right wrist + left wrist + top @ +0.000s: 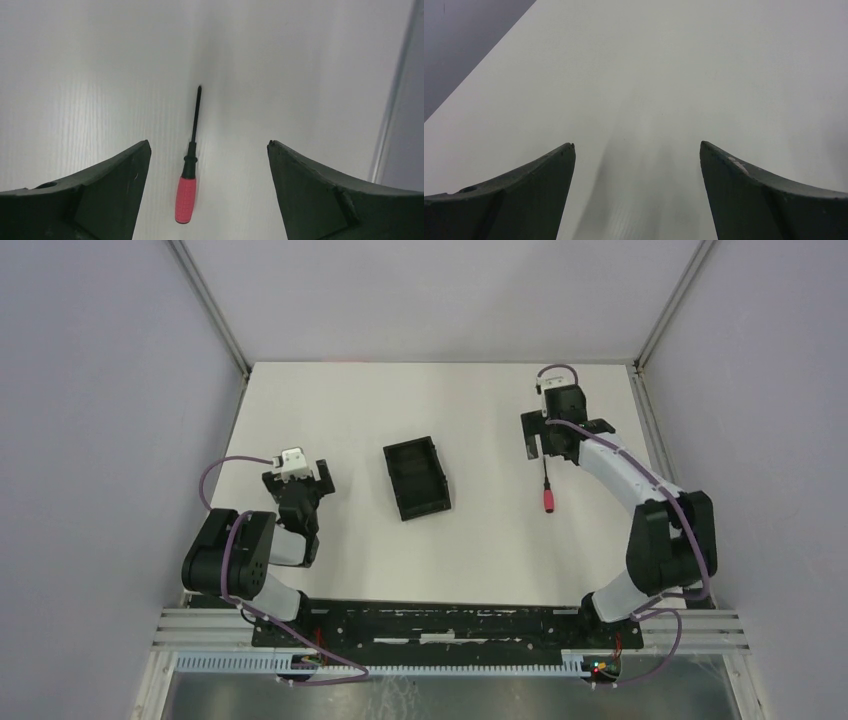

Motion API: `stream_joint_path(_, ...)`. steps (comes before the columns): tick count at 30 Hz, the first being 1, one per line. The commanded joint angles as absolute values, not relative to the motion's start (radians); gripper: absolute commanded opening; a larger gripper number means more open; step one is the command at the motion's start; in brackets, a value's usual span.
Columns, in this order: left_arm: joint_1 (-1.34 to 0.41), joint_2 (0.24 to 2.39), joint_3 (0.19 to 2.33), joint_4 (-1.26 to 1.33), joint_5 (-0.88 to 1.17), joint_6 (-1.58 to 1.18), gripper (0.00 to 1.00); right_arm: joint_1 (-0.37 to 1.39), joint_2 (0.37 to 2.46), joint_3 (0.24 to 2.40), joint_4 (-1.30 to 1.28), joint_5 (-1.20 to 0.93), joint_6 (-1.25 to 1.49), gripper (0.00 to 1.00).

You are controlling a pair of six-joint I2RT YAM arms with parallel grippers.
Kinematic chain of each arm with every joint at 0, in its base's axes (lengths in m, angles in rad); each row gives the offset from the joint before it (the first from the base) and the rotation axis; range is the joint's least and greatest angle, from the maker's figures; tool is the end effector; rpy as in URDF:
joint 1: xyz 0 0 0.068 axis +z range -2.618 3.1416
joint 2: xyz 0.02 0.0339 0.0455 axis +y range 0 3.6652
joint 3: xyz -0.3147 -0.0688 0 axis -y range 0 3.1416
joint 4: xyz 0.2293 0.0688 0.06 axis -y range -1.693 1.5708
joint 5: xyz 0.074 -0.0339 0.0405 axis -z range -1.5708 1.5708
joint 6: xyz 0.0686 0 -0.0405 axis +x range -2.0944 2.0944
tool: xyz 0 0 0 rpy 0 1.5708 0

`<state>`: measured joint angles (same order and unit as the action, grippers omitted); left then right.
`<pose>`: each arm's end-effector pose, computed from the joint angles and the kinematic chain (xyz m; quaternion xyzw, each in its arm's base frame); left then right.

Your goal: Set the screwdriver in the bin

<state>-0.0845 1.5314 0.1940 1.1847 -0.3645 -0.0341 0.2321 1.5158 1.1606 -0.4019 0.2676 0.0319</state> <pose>0.2567 0.0028 0.1977 -0.0992 0.7491 0.0994 0.6474 0.3355 0.0607 0.3080 -0.0384 0.9109 -0.0698 0.4049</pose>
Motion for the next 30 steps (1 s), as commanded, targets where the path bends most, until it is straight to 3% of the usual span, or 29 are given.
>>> stream_joint_path(1, -0.081, 1.539, 0.212, 1.243, -0.371, -0.073, 1.00, 0.222, 1.621, 1.131, -0.554, 0.219, 0.034, 0.91)
stream_joint_path(5, -0.082, 1.538, 0.212, 1.243, -0.371, -0.073, 1.00, 0.204, 1.677, 1.054, -0.500, 0.201, 0.046, 0.84)
stream_joint_path(9, -0.081, 1.539, 0.212, 1.243, -0.371, -0.074, 1.00, 0.190, 1.704, 0.964, -0.436, 0.151, 0.055, 0.69)
stream_joint_path(11, -0.081, 1.539, 0.212, 1.242, -0.371, -0.074, 1.00, 0.179, 1.717, 0.930, -0.412, 0.120, 0.057, 0.51)
stream_joint_path(15, -0.081, 1.539, 0.212, 1.243, -0.371, -0.072, 1.00, 0.166, 1.723, 0.942, -0.425, 0.074, 0.051, 0.00)
stream_joint_path(25, -0.081, 1.539, 0.212, 1.242, -0.371, -0.073, 1.00, 0.164, 1.682, 1.464, -0.903, 0.111, 0.008, 0.00)
stream_joint_path(30, -0.081, 1.539, 0.212, 1.243, -0.371, -0.073, 1.00, 0.164, 1.667, 1.570, -0.927, 0.093, 0.070, 0.00)
